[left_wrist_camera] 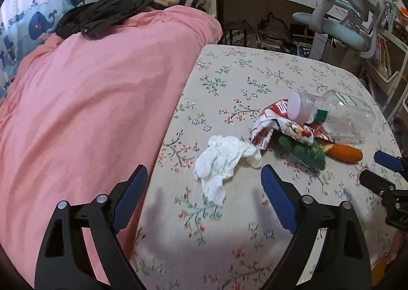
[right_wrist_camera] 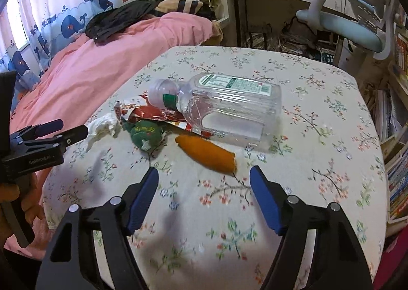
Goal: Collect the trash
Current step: 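Grasp a white tissue with the left tool while the right tool grasps an orange carrot, then carry the carrot to the yellow bin and release with the right tool while the left carries the tissue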
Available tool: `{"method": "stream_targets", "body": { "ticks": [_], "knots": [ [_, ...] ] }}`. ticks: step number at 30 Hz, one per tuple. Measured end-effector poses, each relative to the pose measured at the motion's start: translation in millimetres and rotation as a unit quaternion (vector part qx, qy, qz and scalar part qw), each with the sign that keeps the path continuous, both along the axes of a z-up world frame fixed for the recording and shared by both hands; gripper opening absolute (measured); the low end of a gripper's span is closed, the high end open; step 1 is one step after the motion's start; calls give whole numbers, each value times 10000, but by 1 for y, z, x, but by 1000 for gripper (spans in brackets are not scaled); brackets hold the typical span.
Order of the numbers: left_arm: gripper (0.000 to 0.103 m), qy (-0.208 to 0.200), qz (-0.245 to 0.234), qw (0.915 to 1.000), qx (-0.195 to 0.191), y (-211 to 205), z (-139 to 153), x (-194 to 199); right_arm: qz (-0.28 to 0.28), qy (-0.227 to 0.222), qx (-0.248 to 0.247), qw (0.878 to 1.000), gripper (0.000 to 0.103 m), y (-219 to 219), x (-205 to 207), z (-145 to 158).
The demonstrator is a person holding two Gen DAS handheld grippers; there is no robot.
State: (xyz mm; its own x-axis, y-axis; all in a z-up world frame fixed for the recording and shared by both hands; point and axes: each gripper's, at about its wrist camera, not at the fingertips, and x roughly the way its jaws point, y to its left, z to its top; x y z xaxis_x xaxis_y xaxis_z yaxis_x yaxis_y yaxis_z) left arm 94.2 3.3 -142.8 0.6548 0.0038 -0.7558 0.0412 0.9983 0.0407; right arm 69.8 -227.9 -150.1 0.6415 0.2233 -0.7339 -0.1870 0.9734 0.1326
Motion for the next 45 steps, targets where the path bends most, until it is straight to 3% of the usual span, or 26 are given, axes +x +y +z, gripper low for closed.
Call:
{"method": "stream_targets", "body": {
  "ticks": [7,10,13,15,18,28,45],
  "knots": [
    [73,214,-159,9996,101,-3,-20,23,9,86,-18,10000,66,2,15,-9],
    [63,258,-213,9994,38,-4,-22,29,31,176,-24,9998,59,1,19,-13],
    [42,338,-336,9988,-116,-7,-23,32,96,307,-32,9995,43,1,21,-16],
    [19,427,-428,9980,-196,-9,-24,33,149,354,-46,9993,32,0,20,-14],
    [12,415,-523,9974,-281,-11,-20,30,194,371,-24,9991,23,-2,17,-10],
    [10,13,-650,9964,-544,-9,19,-7,64,332,225,9992,16,-16,-11,8],
    [10,-187,-777,9951,-579,-20,37,-65,-109,103,659,9977,16,-30,-64,38]
  ]
}}
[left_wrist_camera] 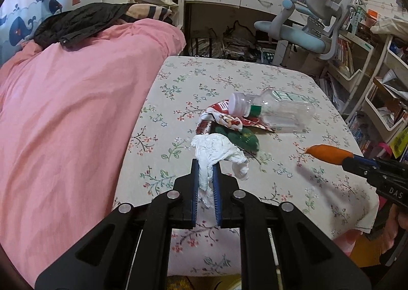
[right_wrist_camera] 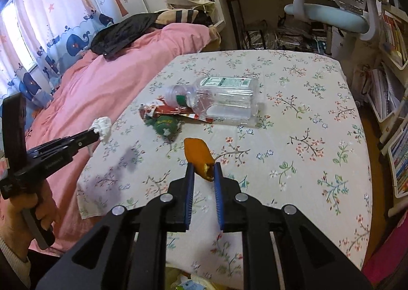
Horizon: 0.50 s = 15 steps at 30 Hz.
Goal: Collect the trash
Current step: 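Carry the carrot to the yellow bin and release with the right tool while the left carries the tissue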
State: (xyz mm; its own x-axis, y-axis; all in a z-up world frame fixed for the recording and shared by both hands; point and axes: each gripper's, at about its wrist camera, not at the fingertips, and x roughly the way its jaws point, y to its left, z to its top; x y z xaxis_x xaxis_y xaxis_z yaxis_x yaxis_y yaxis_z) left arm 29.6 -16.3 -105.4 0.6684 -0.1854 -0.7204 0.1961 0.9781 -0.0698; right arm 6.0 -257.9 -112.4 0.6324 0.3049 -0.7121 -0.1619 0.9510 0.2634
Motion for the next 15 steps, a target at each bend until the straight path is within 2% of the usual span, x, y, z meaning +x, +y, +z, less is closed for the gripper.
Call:
{"method": "stream_targets", "body": {
  "ticks": [7,15],
  "knots": [
    [10,-116,33,9999,-12,-1,7,-14,-24,-94,157,9998,16,-4,-14,6],
    [10,-441,-41,9987,252,-12,20,-34,-25,-253,308,9992,16,-3,-30,15]
  ]
}}
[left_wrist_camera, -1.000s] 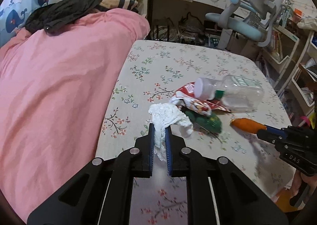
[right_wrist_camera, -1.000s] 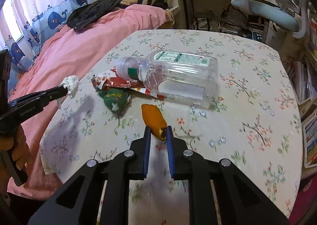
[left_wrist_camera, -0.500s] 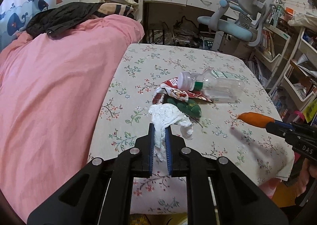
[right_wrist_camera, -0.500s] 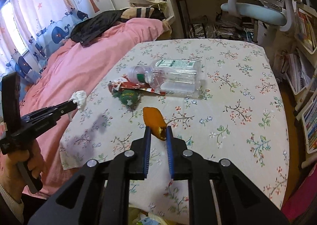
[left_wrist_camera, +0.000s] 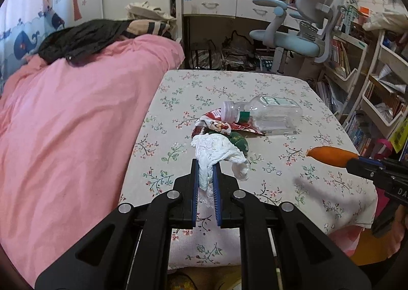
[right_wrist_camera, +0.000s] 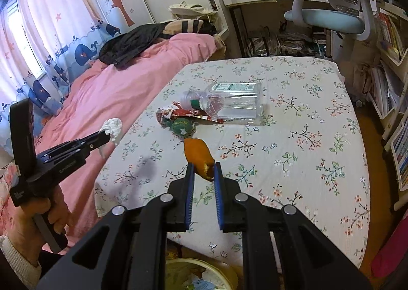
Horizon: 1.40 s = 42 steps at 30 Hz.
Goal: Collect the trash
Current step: 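Carry the carrot to the yellow bin and release with the right tool while the left carries the tissue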
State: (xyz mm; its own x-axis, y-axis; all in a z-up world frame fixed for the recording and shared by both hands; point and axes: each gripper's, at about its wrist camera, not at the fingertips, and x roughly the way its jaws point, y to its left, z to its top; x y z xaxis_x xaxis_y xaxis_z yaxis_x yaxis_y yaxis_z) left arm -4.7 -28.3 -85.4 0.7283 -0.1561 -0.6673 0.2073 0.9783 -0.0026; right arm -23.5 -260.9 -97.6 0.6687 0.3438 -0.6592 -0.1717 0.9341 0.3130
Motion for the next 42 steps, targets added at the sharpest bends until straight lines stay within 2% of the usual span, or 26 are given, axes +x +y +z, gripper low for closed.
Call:
{"method": "stream_targets", "body": {
  "ticks": [4,14,27,42],
  "knots": [
    [10,-139,-71,9997,167,-8,5,-9,-1,-46,22,10000,16,1,-4,1],
    [10,-282,-134,9992,264,-17,11,-21,-61,-123,99,9999,16,-5,-7,3],
    [10,-349,-139,9992,136,-15,15,-34,13,-168,123,9998,16,2,-22,6],
    [10,-397,-190,9990,34,-17,16,-70,243,-56,141,9996,16,22,-65,-3]
  ]
}}
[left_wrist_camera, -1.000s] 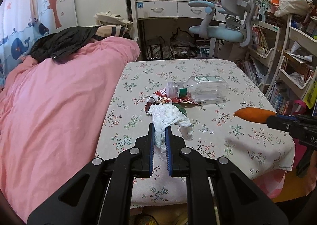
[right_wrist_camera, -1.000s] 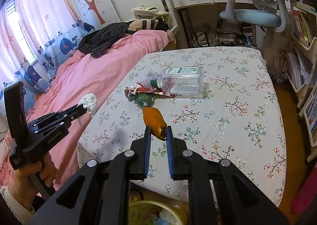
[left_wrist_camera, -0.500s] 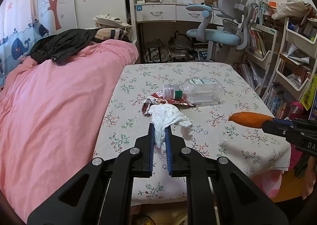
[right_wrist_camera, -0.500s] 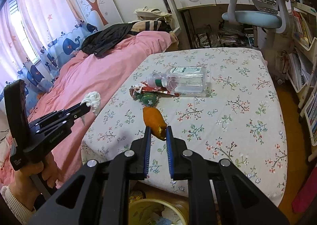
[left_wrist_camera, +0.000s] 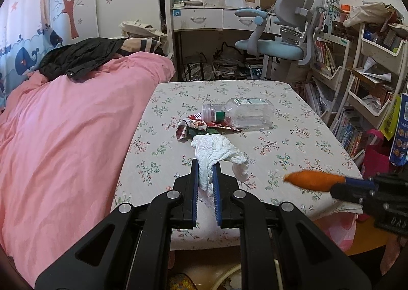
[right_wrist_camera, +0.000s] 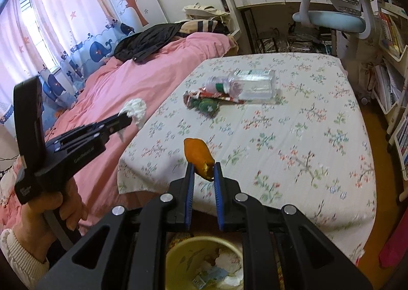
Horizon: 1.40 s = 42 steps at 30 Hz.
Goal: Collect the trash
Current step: 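Carry the carrot to the yellow bin and release with the right tool while the left carries the tissue, then lower the white tissue into the yellow bin and open the left tool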
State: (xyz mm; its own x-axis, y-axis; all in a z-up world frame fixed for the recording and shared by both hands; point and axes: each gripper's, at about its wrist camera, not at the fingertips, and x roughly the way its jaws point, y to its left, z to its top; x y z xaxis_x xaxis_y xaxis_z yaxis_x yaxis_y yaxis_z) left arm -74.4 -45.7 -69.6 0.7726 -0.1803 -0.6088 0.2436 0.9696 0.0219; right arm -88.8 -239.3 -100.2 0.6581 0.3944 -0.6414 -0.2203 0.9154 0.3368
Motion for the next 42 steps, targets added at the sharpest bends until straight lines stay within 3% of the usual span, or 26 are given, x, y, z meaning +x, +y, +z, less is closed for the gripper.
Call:
{"method": "stream_targets", "body": {
  "ticks": [15,25,31,37,42],
  "knots": [
    [10,6,-45,10000,-48,1,-4,-33,722,699,-295,9945,16,47,-64,-47],
    [10,35,-79,10000,-34,0,-9,-56,965,1289,-725,9843,21,63,-76,-82],
    [10,89,-128,9999,5,-2,-14,-65,683,1107,-644,9894,26,52,-76,-75],
    [10,197,-241,9995,82,-7,-24,-79,259,688,-584,9956,44,38,-75,-60],
    [10,393,-371,9984,138,-14,-37,-93,-158,412,-522,9977,51,25,-74,-52]
  ]
}}
